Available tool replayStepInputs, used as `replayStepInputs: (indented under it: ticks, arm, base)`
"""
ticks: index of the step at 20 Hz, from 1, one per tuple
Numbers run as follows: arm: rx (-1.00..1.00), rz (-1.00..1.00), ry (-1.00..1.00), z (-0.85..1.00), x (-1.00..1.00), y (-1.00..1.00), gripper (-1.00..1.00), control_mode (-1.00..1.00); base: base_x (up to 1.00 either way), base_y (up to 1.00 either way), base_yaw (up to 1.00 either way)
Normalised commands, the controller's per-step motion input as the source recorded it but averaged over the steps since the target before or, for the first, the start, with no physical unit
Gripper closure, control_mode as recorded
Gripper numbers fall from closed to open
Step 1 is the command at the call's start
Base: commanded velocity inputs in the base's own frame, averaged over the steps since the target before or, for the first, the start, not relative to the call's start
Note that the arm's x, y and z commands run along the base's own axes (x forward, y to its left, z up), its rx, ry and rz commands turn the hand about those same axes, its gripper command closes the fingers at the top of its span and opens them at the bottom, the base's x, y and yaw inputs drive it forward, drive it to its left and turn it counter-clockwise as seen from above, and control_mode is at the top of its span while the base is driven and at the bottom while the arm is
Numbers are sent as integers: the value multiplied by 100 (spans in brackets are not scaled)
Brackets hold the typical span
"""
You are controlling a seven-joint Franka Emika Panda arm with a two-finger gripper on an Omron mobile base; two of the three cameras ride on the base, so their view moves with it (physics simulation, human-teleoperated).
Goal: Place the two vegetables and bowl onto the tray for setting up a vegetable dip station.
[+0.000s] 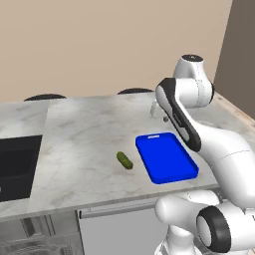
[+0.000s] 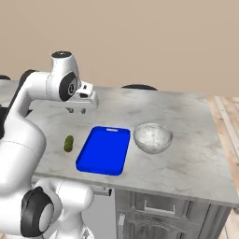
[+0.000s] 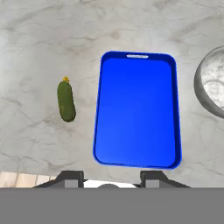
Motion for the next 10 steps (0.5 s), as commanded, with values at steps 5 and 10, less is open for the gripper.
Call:
replayStepInputs:
  ticks: [5, 10]
  arm:
    - [0, 0, 0, 0, 0, -10, -100, -100]
    - [4, 0, 0, 0, 0, -19, -100, -100]
  base:
    - [0, 0, 0]
    - [0, 0, 0]
